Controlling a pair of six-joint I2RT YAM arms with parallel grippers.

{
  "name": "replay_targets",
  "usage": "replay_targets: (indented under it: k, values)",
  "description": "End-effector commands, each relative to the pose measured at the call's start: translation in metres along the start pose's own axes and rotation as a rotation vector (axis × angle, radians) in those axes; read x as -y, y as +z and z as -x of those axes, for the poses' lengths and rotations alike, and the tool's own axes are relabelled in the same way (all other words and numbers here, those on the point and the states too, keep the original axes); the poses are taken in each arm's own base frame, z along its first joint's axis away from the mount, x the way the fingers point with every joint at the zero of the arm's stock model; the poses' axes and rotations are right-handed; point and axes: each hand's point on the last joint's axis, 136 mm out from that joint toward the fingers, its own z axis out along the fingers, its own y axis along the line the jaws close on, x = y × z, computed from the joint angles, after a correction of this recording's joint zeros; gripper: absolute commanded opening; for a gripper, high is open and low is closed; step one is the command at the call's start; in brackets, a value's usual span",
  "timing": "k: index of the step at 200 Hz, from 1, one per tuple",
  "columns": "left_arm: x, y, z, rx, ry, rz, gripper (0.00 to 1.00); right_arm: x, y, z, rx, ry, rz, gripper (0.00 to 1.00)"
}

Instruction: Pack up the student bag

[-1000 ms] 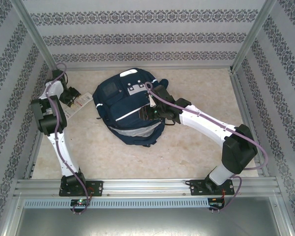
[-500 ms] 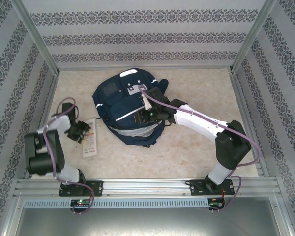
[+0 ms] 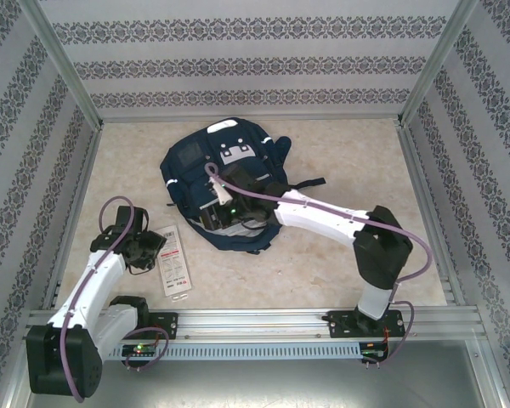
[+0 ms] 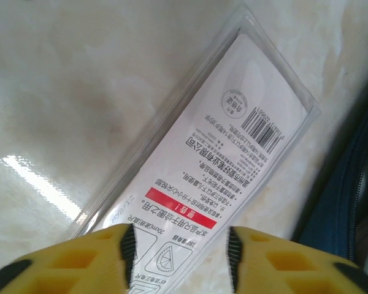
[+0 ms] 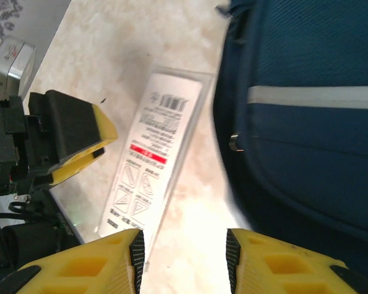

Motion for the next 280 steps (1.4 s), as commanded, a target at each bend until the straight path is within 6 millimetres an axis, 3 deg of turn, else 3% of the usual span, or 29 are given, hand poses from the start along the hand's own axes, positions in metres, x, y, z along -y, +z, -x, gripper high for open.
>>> replay_targets:
  k: [1, 14, 32, 92, 119, 174, 187, 206, 221, 247, 280]
  values:
    - [-0.021, 0.004, -0.002, -0.011, 0.057, 0.125, 0.36, -0.023, 0.020, 0.006, 0.003, 0.021, 0.047, 0.43]
    - [-0.031, 0.008, -0.001, -0.020, 0.082, 0.190, 0.27, -0.030, 0.034, 0.002, -0.010, 0.018, 0.047, 0.43]
    - [-0.037, 0.017, -0.005, -0.052, 0.112, 0.221, 0.25, -0.037, 0.057, -0.006, -0.040, 0.030, 0.052, 0.43]
    - [-0.055, 0.034, -0.023, -0.131, 0.097, 0.236, 0.24, -0.014, 0.121, -0.038, -0.121, 0.174, 0.016, 0.42]
    - [-0.063, 0.040, -0.030, -0.155, 0.087, 0.236, 0.24, -0.007, 0.141, -0.052, -0.146, 0.225, 0.006, 0.41]
    - [-0.064, 0.043, -0.036, -0.181, 0.094, 0.215, 0.24, -0.029, 0.165, -0.063, -0.199, 0.238, 0.092, 0.34]
    - [-0.063, 0.042, -0.036, -0.183, 0.096, 0.213, 0.24, -0.034, 0.167, -0.064, -0.210, 0.230, 0.104, 0.32]
    - [-0.060, 0.039, -0.036, -0.181, 0.096, 0.203, 0.24, -0.034, 0.162, -0.063, -0.201, 0.226, 0.095, 0.09]
    - [-0.055, 0.032, -0.033, -0.167, 0.102, 0.192, 0.24, -0.034, 0.149, -0.054, -0.164, 0.211, 0.086, 0.00]
    - [-0.034, 0.012, -0.020, -0.104, 0.131, 0.141, 0.25, -0.037, 0.115, -0.031, -0.092, 0.178, 0.083, 0.00]
    - [0.018, -0.024, 0.001, -0.018, 0.202, -0.001, 0.32, -0.038, 0.055, 0.003, 0.030, 0.125, 0.072, 0.00]
